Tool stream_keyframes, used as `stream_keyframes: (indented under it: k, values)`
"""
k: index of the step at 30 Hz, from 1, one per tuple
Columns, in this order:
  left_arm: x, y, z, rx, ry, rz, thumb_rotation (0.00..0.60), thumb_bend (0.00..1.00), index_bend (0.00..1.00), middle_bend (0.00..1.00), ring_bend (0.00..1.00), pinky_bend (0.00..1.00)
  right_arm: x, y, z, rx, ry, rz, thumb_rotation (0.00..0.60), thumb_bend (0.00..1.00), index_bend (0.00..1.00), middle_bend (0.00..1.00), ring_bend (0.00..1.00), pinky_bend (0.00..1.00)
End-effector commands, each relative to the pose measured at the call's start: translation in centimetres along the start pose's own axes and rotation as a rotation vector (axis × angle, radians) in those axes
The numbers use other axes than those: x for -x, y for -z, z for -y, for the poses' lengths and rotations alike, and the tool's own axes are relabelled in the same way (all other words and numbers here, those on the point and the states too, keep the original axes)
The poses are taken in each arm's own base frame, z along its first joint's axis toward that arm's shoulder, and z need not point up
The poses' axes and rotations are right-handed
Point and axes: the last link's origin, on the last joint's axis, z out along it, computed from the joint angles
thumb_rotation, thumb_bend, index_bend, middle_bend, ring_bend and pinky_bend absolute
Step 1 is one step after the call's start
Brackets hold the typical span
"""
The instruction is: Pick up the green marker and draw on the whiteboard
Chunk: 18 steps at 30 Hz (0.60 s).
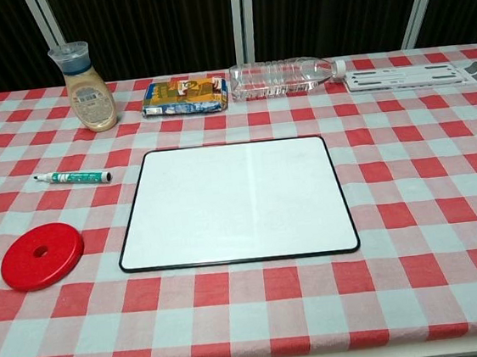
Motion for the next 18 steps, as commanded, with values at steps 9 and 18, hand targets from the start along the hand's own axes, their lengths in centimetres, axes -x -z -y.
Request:
stream_keyframes:
  k: [9, 18]
  values:
    - [0.2, 0.0, -0.2, 0.002, 0.011, 0.002, 0.600, 0.12, 0.22, 0.20, 0.14, 0.08, 0.3, -0.3, 0.0, 0.003, -0.006, 0.006, 0.600, 0.31, 0.00, 0.00, 0.00, 0.00]
    - [-1.6, -5.2, -4.0, 0.170, -0.029, -0.033, 0.600, 0.12, 0.24, 0.20, 0.14, 0.11, -0.2, -1.0, 0.2, -0.021, 0.013, -0.001, 0.600, 0.31, 0.00, 0.00, 0.00, 0.00]
